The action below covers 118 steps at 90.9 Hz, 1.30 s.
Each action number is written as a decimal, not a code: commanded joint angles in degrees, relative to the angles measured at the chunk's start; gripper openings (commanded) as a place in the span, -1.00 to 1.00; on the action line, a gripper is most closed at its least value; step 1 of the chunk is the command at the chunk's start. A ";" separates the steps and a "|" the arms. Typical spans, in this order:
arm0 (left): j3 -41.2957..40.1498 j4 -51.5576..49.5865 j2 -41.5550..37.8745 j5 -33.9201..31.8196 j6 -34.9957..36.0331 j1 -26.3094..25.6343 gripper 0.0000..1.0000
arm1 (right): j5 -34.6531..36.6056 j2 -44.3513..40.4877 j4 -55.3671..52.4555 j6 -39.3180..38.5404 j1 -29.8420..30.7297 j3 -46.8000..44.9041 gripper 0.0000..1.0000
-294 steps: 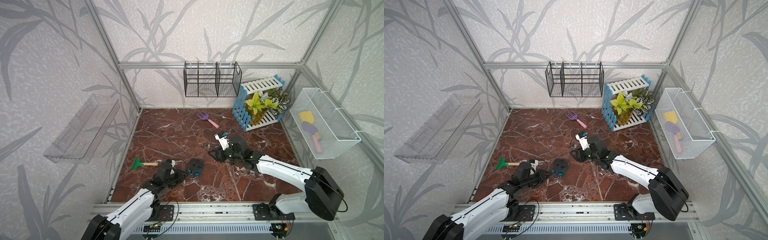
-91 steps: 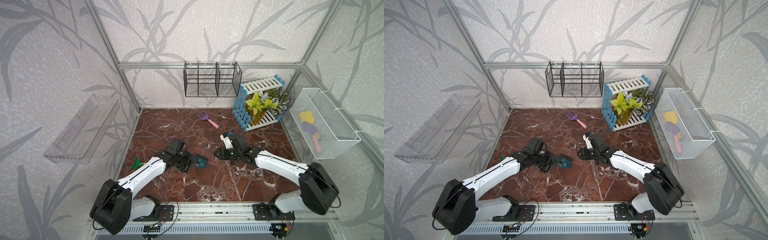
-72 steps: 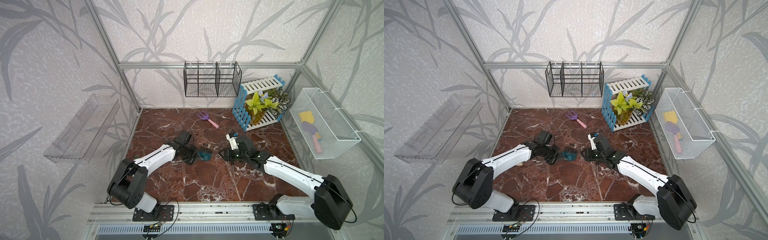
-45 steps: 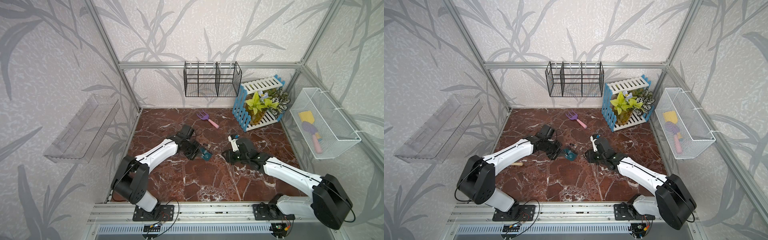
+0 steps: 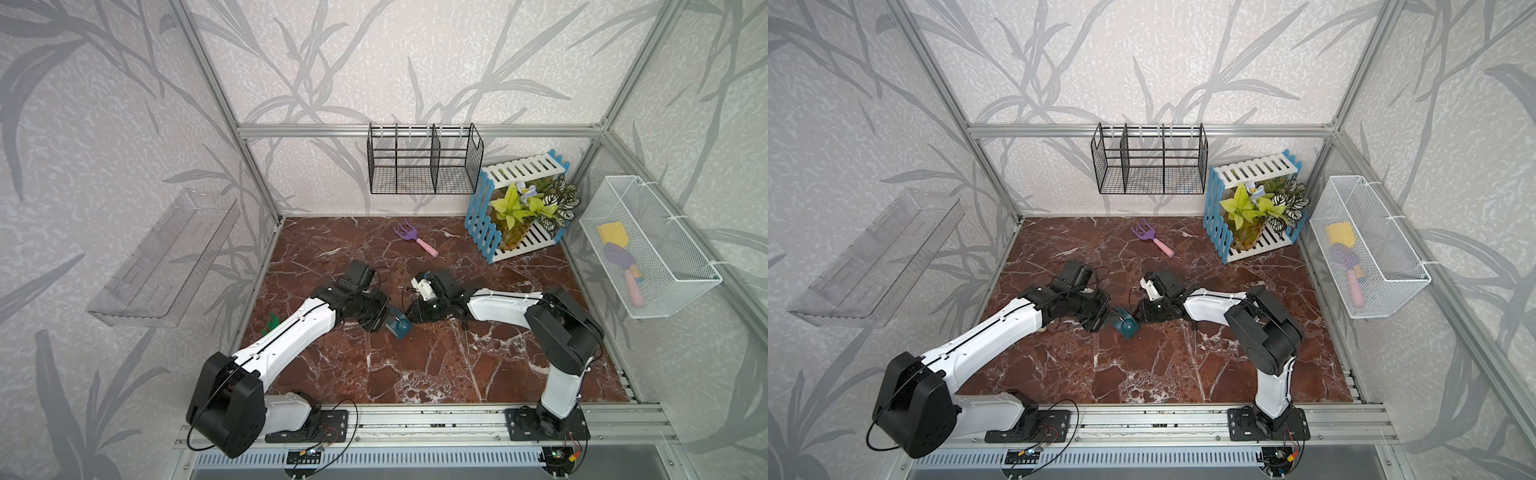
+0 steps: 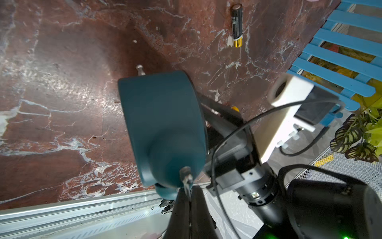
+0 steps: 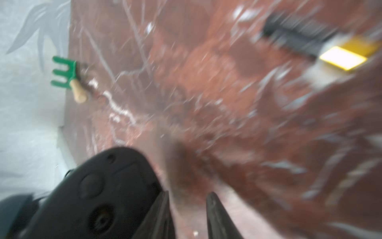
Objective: Remove the battery from the alarm
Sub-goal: Adjust the alarm at the center of the board.
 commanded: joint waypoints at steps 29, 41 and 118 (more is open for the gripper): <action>-1.50 6.77 5.53 0.24 -0.81 -0.67 -0.47 | -2.04 -0.99 1.98 6.38 1.11 -3.89 -0.31; -1.58 7.81 6.58 0.06 -0.86 -0.74 -0.40 | 3.05 -3.93 -0.70 5.44 0.42 -4.76 -0.30; -8.15 33.91 1.62 5.55 2.21 0.05 0.46 | 23.84 -47.43 -8.70 -6.24 -7.85 -20.71 -0.11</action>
